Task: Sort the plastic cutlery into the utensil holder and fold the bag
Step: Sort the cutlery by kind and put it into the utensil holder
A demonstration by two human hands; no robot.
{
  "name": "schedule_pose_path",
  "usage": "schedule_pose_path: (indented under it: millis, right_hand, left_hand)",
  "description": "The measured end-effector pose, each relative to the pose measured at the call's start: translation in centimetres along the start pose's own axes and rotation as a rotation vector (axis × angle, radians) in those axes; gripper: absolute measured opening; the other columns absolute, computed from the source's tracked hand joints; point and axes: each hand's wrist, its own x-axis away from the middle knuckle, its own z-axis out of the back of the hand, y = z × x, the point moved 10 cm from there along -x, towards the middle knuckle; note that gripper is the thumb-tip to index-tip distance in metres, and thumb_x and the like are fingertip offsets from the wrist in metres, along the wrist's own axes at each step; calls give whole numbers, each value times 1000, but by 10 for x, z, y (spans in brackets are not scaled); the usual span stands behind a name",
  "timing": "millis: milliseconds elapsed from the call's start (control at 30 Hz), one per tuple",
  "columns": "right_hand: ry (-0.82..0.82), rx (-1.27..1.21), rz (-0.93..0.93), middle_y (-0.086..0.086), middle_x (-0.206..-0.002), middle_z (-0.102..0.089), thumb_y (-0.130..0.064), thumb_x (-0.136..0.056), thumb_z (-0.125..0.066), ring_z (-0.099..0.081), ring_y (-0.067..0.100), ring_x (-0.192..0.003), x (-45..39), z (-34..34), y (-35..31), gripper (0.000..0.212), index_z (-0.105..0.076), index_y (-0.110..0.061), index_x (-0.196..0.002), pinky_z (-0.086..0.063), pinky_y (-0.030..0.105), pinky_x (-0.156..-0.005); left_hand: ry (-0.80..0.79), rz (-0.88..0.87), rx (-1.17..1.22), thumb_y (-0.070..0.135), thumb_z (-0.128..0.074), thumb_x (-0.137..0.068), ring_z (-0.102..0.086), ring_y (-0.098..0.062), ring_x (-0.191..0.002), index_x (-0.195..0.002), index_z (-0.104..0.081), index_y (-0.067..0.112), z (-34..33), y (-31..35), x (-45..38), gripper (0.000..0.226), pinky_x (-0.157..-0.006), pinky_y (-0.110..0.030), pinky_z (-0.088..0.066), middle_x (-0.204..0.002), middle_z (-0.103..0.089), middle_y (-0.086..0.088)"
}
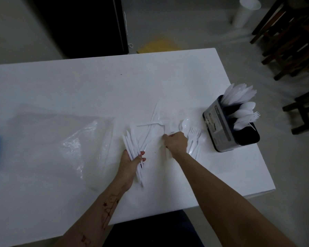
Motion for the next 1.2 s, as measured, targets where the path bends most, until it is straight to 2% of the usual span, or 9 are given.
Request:
schedule_pose_path:
  millis: [167,233,333,533,633,800,900,1033,1200]
  right_hand:
    - [51,126,35,2,-56,-55,-22,-84,-65,-54,17,-53,0,31,6,31,-53,-11,-57,-39,23,-50]
    - [87,153,58,0,-66,-55,-23,-86,-65,-55,19,-64,4,38,3,18,-55,-11,-77,-38,24,-53]
    - [126,157,138,1,-85,-57,-30,-90,-65,-56,20,-77,16,30,-11,30,-50,-10,-106,-42,29,-64]
    - [-97,174,194,6,-57,-60,-51,-88,-65,-57,18,-52,28,-40,-36,51,-63,-6,-63,-48,29,-60]
    - [-109,71,144,14,-68,-69,-37,-86,-71,-66,25,-64,26,-46,-34,41,-69,1,-70,-55,34,-68]
    - [-120,6,82,10,-69,-69,-16,-87,-69,-68,24,-69,22,-33,-21,29,-62,-13,-59,-57,34,-70]
    - [-92,-10,85,13,-71,-73,-21,-88,-65,-72,29,-72,22,-28,-16,33,-64,-13,-57,-57,34,-69]
    - [-102,84,113,7,-64,-72,-53,-84,-70,-70,20,-62,26,-38,-22,48,-68,-10,-61,-55,28,-67]
    - [-117,54,82,5,-62,-70,-30,-81,-77,-72,22,-66,22,-43,-22,32,-65,-11,-59,-59,31,-68]
  left_hand:
    - [-9,-4,3,-1,-54,-93,-68,-24,-84,-117,-51,8,0,2,-1,25,-72,-33,-54,-105,-67,-9]
    - [-2,-4,11,-1,-54,-93,-68,-24,-83,-119,-49,6,1,2,-1,28,-74,-34,-55,-104,-67,-8]
    - [21,-9,-6,0,-53,-94,-68,-23,-81,-118,-47,7,7,4,0,26,-73,-34,-55,-103,-67,-7]
    - [68,50,4,1,-55,-92,-65,-23,-84,-119,-49,8,30,-1,1,29,-69,-34,-55,-104,-67,-8]
    - [98,80,22,6,-62,-89,-65,-23,-84,-118,-52,7,42,-2,0,30,-70,-33,-55,-100,-65,-10]
    - [126,52,-32,6,-61,-91,-68,-21,-83,-120,-51,2,53,0,-3,31,-64,-25,-56,-105,-66,-13]
    - [74,16,-79,0,-59,-89,-68,-23,-89,-120,-51,2,49,7,-4,32,-72,-28,-57,-110,-66,-10]
    - [6,-2,-144,-5,-66,-82,-64,-28,-102,-125,-51,9,39,13,-4,47,-91,-39,-53,-105,-66,-1]
    - [-10,51,-45,5,-64,-88,-66,-20,-89,-120,-55,14,33,13,-5,34,-77,-30,-53,-99,-67,-2]
